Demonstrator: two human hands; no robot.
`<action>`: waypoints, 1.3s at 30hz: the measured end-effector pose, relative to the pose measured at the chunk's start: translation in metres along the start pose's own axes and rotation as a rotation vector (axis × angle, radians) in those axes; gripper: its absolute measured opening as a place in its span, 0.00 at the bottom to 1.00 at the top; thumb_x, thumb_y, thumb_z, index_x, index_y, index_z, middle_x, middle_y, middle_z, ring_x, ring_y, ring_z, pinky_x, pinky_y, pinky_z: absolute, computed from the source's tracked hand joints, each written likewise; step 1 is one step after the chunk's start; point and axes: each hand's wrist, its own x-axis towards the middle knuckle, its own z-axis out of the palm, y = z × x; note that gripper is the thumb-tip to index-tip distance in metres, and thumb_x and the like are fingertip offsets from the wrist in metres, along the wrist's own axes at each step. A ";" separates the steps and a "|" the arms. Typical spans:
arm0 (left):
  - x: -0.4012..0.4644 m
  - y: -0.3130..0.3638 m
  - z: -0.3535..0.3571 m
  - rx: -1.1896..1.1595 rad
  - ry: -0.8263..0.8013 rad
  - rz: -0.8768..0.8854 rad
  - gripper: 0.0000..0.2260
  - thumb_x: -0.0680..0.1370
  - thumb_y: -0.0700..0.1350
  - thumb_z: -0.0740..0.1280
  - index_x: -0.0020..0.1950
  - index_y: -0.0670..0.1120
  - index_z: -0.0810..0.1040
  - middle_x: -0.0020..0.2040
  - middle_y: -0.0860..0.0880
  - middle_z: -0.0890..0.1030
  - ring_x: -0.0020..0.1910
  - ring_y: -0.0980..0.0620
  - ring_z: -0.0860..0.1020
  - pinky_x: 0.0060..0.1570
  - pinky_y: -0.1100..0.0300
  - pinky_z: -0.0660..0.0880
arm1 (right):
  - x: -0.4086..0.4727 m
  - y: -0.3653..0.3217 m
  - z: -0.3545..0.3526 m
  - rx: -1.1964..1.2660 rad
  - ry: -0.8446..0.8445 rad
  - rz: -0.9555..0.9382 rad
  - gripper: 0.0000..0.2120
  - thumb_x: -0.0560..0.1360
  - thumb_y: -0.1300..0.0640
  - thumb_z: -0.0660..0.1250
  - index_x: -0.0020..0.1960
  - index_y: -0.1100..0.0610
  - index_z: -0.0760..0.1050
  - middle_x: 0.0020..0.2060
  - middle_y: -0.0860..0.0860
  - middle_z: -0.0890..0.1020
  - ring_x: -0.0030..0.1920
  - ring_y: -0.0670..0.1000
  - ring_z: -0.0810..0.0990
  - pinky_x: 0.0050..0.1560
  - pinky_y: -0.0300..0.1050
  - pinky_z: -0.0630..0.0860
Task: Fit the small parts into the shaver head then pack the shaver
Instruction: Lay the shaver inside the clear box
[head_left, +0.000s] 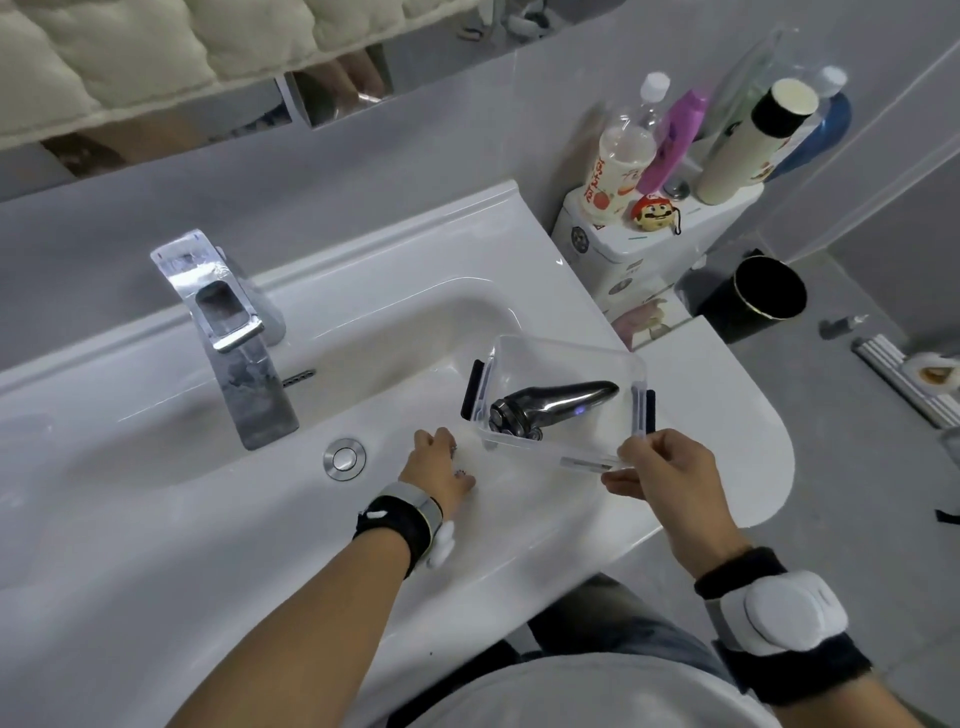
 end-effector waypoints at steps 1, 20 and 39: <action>0.001 -0.001 0.001 0.022 0.017 -0.005 0.17 0.72 0.49 0.69 0.56 0.45 0.68 0.56 0.46 0.65 0.46 0.43 0.75 0.46 0.52 0.76 | -0.001 0.000 0.000 -0.006 -0.002 -0.001 0.14 0.77 0.62 0.67 0.48 0.75 0.72 0.40 0.64 0.81 0.37 0.59 0.87 0.43 0.50 0.85; 0.005 -0.013 0.014 -0.047 0.106 0.026 0.08 0.77 0.44 0.64 0.55 0.45 0.70 0.46 0.49 0.74 0.43 0.45 0.76 0.40 0.57 0.68 | -0.006 0.011 0.000 -0.057 0.016 0.015 0.11 0.75 0.61 0.68 0.47 0.71 0.74 0.36 0.59 0.82 0.35 0.57 0.87 0.47 0.56 0.85; -0.016 -0.029 0.002 -0.060 0.052 0.069 0.12 0.81 0.44 0.61 0.58 0.45 0.82 0.53 0.41 0.79 0.55 0.41 0.77 0.52 0.57 0.70 | -0.018 0.015 0.004 -0.077 0.018 0.004 0.11 0.75 0.62 0.69 0.48 0.72 0.74 0.36 0.60 0.82 0.35 0.57 0.87 0.51 0.60 0.84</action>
